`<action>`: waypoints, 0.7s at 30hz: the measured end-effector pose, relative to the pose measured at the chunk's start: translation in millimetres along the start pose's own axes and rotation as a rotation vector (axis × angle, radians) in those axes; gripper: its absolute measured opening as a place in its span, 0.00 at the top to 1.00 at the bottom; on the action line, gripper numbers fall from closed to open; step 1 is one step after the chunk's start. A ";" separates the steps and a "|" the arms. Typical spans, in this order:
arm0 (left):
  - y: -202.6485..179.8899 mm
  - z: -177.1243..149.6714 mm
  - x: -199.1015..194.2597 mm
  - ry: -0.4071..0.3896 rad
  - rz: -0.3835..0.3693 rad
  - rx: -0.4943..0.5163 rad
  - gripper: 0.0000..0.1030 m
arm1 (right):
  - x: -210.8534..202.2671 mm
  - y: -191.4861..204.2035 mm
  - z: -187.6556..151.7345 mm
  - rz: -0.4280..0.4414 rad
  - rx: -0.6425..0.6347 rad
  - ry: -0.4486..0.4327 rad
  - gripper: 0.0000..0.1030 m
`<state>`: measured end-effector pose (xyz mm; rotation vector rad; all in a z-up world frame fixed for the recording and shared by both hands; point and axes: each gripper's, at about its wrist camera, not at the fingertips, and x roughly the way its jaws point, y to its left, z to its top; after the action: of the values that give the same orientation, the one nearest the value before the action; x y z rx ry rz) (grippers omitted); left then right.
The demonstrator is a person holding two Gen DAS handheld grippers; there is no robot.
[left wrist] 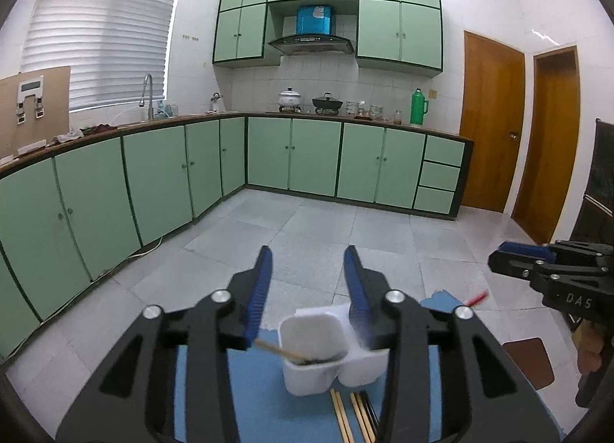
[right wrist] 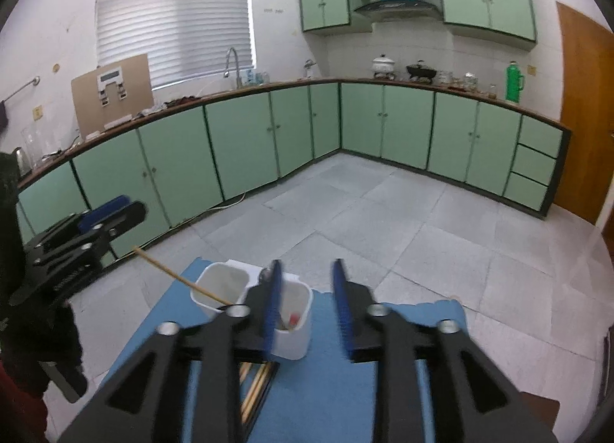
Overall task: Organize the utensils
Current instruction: 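Release the chopsticks and withdraw both tools over the mat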
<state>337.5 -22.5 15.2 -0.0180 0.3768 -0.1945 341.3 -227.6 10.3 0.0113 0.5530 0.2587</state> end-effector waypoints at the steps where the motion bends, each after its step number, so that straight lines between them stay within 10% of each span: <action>1: 0.9 -2.6 -5.7 -0.001 0.000 -0.003 0.57 | -8.5 -1.0 -4.7 -0.008 0.002 -0.013 0.62; 10: 6.2 -75.1 -62.9 0.088 0.038 -0.020 0.30 | -56.7 0.3 -90.3 -0.112 0.067 -0.036 0.10; 21: 24.8 -195.9 -80.1 0.337 0.090 0.006 0.24 | -42.6 33.7 -211.0 -0.109 0.111 0.126 0.08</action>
<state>197.2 20.8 -139.1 0.0383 0.7115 -0.1092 188.5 -217.9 -144.7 0.0721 0.6906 0.1229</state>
